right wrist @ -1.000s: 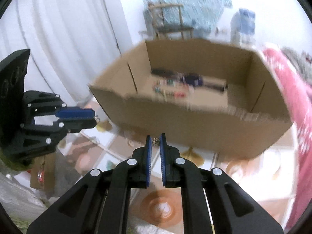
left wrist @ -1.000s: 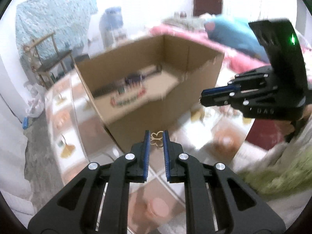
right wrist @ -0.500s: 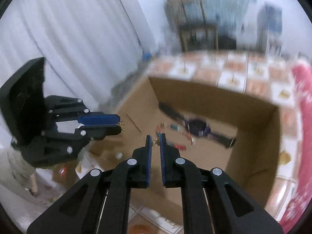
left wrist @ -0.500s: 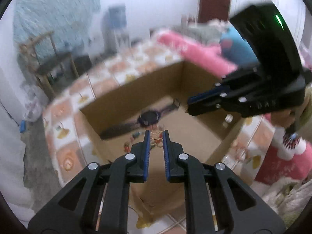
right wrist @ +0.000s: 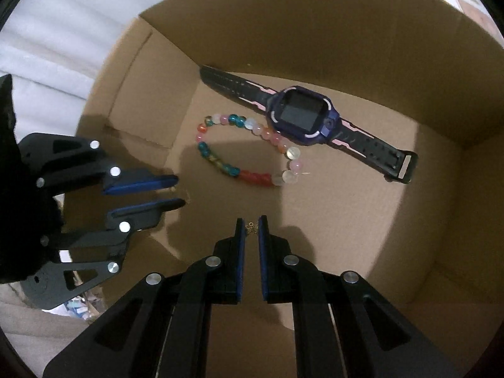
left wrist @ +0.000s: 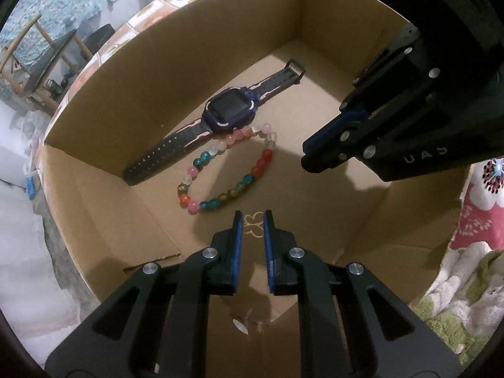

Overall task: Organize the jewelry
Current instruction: 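Open the right gripper over the box while the left gripper opens to drop the charm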

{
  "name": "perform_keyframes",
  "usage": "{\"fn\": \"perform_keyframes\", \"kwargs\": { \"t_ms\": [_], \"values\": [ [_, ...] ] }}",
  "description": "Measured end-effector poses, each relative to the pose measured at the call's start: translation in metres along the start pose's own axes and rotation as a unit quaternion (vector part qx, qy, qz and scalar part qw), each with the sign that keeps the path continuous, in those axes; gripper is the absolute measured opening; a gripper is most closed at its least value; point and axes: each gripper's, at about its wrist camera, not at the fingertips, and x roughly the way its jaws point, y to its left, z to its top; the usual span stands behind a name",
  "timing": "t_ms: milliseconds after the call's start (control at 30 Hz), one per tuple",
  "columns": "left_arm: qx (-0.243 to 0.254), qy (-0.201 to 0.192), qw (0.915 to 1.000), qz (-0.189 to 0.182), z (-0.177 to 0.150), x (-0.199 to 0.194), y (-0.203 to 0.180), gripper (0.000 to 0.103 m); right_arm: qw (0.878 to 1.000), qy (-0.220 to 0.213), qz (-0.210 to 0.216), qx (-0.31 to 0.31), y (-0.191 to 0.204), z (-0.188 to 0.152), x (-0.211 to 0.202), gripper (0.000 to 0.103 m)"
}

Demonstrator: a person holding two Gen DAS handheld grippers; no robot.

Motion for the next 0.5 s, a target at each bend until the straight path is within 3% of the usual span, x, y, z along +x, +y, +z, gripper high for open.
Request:
{"fn": "perform_keyframes", "kwargs": {
  "t_ms": [100, 167, 200, 400, 500],
  "values": [
    [-0.006, 0.001, 1.0000, 0.001, 0.002, 0.001, 0.002, 0.017, 1.000, -0.005, 0.006, 0.010, -0.005, 0.002, -0.001, 0.014],
    [-0.011, -0.006, 0.9999, -0.002, 0.003, -0.003, 0.003, 0.023, 1.000, -0.017, -0.001, 0.009, -0.006, -0.001, -0.006, 0.028],
    [-0.013, -0.009, 0.9999, -0.004, 0.004, -0.006, 0.004, 0.027, 1.000, -0.023, 0.000, 0.008, -0.008, -0.001, -0.011, 0.029],
    [-0.029, -0.033, 0.9990, 0.002, 0.002, -0.024, 0.010, 0.029, 0.998, -0.062, 0.002, 0.017, -0.010, -0.012, -0.037, 0.030],
    [-0.048, -0.068, 0.9965, 0.001, -0.002, -0.045, 0.016, 0.034, 0.994, -0.103, 0.009, 0.019, -0.009, -0.026, -0.061, 0.031]
  ]
}}
